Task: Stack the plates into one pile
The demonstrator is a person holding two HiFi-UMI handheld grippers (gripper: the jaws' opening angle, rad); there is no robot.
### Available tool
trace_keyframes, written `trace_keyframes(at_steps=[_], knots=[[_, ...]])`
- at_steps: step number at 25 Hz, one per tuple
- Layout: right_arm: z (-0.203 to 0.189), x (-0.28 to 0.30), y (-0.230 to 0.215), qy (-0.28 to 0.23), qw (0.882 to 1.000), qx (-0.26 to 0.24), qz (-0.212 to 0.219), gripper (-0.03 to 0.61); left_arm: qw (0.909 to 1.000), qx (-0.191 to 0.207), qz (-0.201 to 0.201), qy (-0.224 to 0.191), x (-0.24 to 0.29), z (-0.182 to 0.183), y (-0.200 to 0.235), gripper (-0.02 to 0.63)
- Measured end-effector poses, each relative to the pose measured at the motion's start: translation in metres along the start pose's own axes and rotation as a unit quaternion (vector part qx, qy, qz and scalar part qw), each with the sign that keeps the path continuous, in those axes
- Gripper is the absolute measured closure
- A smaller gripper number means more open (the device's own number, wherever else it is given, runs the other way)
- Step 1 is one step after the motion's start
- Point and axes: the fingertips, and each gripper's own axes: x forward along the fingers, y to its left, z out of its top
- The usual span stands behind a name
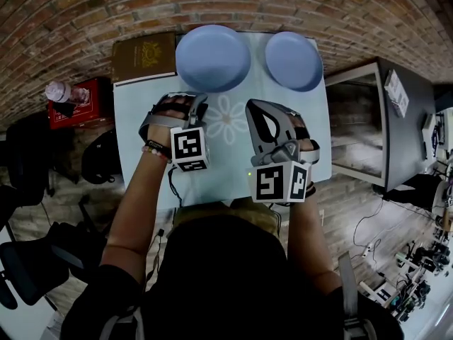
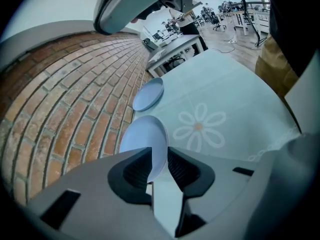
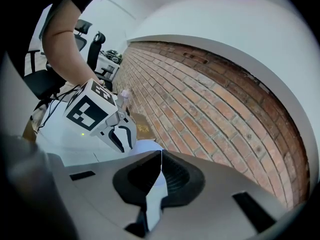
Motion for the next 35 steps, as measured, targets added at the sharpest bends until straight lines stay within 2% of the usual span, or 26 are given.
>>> trace_keyframes(at_steps=[4, 8, 17, 21, 26, 29, 35], knots=[[0.003, -0.004, -0.004, -0.023, 1.0, 0.008, 0.003, 0.543, 0.9993, -0.02, 0.03, 0.008, -0.016, 0.005, 0.014, 0.505], [0.002, -0.006, -0.008, -0.049, 0.998, 0.034, 0.026, 0.543, 0.997, -0.048, 0.06, 0.002, -0.038, 0.019, 0.028, 0.505], [-0.004, -0.007, -0.023, -0.091, 0.994, 0.009, 0.062, 0.543, 0.9874, -0.108, 0.114, -0.016, -0.081, 0.053, 0.059, 0.505], [-0.004, -0.006, -0.033, -0.111, 0.991, -0.002, 0.072, 0.543, 0.983, -0.126, 0.133, -0.005, -0.091, 0.055, 0.065, 0.505], [-0.01, -0.006, -0.041, -0.124, 0.989, -0.008, 0.083, 0.543, 0.9704, -0.187, 0.146, -0.048, -0.106, 0.075, 0.077, 0.505], [-0.012, -0.006, -0.043, -0.131, 0.987, -0.008, 0.088, 0.543, 0.9704, -0.174, 0.164, -0.033, -0.108, 0.077, 0.084, 0.505], [-0.014, -0.006, -0.041, -0.139, 0.985, -0.01, 0.098, 0.543, 0.9686, -0.181, 0.168, -0.032, -0.104, 0.085, 0.083, 0.505]])
